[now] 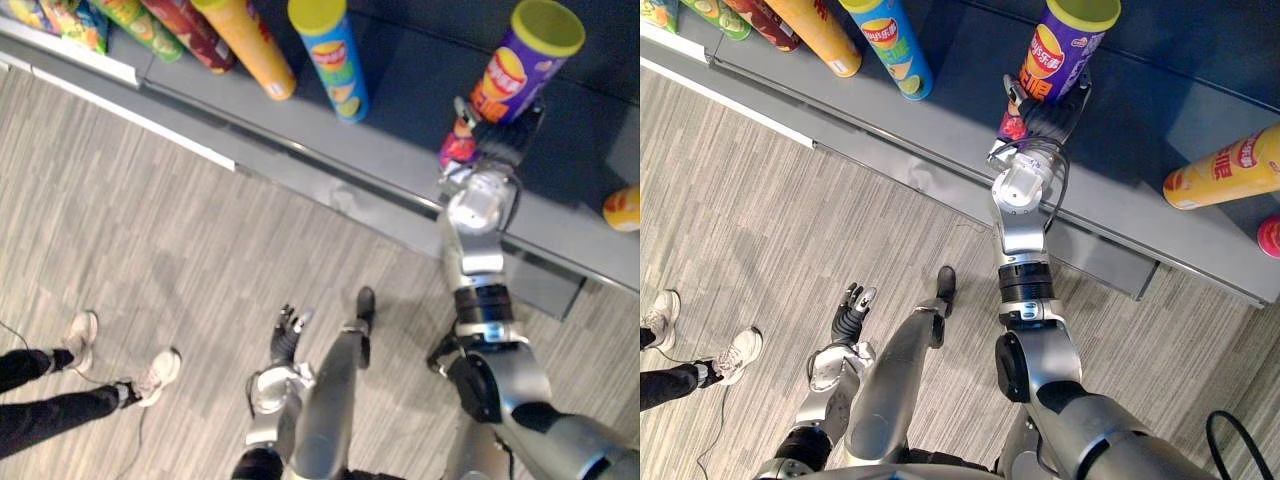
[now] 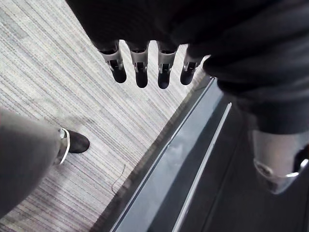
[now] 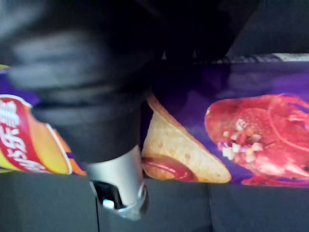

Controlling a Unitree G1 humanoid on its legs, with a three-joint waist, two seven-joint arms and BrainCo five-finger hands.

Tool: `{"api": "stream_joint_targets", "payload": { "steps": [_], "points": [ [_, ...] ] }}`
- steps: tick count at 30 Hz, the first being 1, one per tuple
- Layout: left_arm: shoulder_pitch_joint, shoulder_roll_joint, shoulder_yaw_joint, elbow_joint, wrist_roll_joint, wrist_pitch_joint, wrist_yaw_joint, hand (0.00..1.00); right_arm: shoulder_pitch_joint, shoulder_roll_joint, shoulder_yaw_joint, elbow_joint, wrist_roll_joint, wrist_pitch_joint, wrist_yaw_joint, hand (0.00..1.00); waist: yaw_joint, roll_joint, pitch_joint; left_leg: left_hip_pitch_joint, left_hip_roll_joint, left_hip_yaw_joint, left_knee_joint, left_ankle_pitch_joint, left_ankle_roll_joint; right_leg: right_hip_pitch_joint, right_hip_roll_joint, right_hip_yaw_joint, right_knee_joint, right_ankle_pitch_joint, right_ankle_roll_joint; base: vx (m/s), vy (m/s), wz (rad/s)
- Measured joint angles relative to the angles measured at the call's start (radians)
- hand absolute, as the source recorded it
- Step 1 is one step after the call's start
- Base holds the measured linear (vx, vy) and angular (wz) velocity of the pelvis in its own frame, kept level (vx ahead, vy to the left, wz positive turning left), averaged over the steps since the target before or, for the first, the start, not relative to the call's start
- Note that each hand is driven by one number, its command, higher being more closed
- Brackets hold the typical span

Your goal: Put the gum and the chips on the shelf.

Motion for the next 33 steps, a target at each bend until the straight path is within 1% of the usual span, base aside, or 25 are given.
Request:
{"api": "stream_joint_targets", "payload": {
  "steps": [2, 3, 6, 10, 19, 24, 33],
  "points": [
    [0.000, 0.000, 0.000, 0.000, 0.000, 0.000, 0.000, 0.00, 0.000, 0.002, 0.001, 0.000, -0.010, 0.000, -0.010, 1.00, 0.000, 0.000, 0.000, -0.002, 0.001, 0.000, 0.003, -0.003, -0.002, -0.001, 0.000, 0.000, 0.002, -0.001, -0.001, 0.01, -0.019, -0.01],
    [-0.001, 0.000, 0.001, -0.001, 0.000, -0.001, 0.001, 0.00, -0.001, 0.004, 0.002, 0.000, -0.041, 0.000, -0.027, 1.00, 0.001, 0.000, 0.000, -0.011, 0.002, 0.001, 0.013, -0.010, -0.005, -0.010, 0.000, 0.002, 0.007, -0.004, -0.003, 0.01, -0.038, -0.03],
    [-0.002, 0.000, 0.000, -0.011, 0.000, -0.001, 0.002, 0.00, -0.001, 0.004, 0.002, 0.000, -0.071, 0.003, -0.051, 1.00, 0.001, 0.000, 0.000, -0.035, 0.004, 0.003, 0.028, -0.012, -0.004, -0.033, -0.003, 0.004, 0.021, -0.006, -0.006, 0.00, -0.040, -0.01],
    [-0.002, 0.000, -0.001, -0.021, 0.000, -0.002, 0.003, 0.00, -0.001, 0.003, 0.001, 0.000, -0.077, 0.022, -0.075, 1.00, 0.005, 0.001, 0.000, -0.047, 0.012, 0.016, 0.031, -0.011, -0.003, -0.051, -0.003, 0.009, 0.025, -0.009, -0.009, 0.01, -0.043, -0.01],
    [-0.002, -0.001, -0.011, -0.057, -0.001, -0.003, 0.001, 0.00, -0.056, -0.051, -0.001, -0.002, -0.077, 0.023, -0.082, 1.00, 0.008, 0.008, -0.004, -0.097, 0.015, 0.018, 0.048, -0.003, 0.005, -0.103, -0.009, 0.010, 0.056, -0.014, -0.015, 0.03, -0.049, 0.01],
    [-0.002, -0.001, -0.012, -0.061, -0.001, -0.003, -0.001, 0.00, -0.078, -0.083, -0.002, -0.002, -0.077, 0.020, -0.105, 1.00, 0.010, 0.011, -0.006, -0.119, 0.012, 0.018, 0.048, -0.001, 0.004, -0.128, -0.013, 0.012, 0.058, -0.017, -0.015, 0.03, -0.037, 0.02],
    [-0.002, -0.006, -0.032, -0.067, -0.001, -0.002, -0.003, 0.00, -0.077, -0.081, 0.003, -0.002, -0.077, 0.011, -0.106, 1.00, 0.011, 0.012, -0.006, -0.131, 0.014, 0.015, 0.066, -0.001, 0.004, -0.138, -0.014, 0.012, 0.072, -0.022, -0.018, 0.04, -0.044, 0.00]
  ]
}}
